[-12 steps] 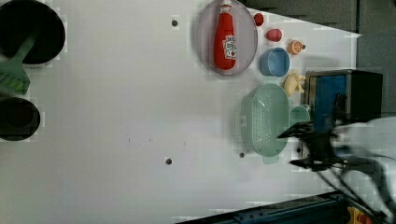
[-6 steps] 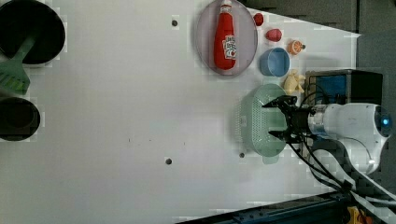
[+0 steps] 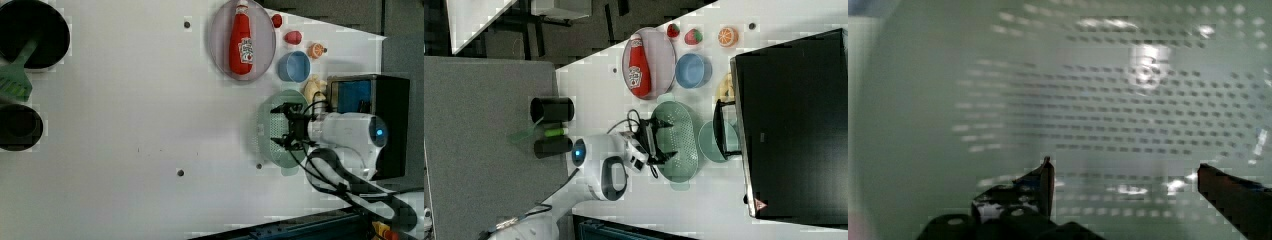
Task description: Drag strainer right to left.
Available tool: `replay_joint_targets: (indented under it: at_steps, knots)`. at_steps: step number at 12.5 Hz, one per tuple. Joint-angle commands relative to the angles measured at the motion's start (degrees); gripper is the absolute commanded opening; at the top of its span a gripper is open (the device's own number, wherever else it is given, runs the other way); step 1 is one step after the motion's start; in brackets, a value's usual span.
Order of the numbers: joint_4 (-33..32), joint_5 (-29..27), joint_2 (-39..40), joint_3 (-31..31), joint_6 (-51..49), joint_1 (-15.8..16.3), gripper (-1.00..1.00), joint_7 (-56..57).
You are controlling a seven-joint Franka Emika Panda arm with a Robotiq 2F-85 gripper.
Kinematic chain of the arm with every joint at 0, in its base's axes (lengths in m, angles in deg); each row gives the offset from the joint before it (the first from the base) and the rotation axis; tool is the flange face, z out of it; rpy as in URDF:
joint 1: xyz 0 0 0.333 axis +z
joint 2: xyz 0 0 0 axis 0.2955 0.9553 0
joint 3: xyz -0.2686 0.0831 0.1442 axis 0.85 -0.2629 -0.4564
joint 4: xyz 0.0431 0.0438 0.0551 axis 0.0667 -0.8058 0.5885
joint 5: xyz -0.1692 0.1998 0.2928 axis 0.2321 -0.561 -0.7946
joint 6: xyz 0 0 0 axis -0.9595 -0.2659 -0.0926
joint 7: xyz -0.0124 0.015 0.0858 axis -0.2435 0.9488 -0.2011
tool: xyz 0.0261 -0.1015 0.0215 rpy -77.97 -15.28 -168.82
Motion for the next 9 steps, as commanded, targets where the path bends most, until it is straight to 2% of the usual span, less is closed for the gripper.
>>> replay_joint_targets:
  at_steps: [1, 9]
  knots:
    - [0.2, -0.3, 0.7, -1.6, 1.1, 1.9, 1.00, -4.6]
    - [2.3, -0.7, 2.8, -2.3, 1.0, 6.9, 1.00, -7.3]
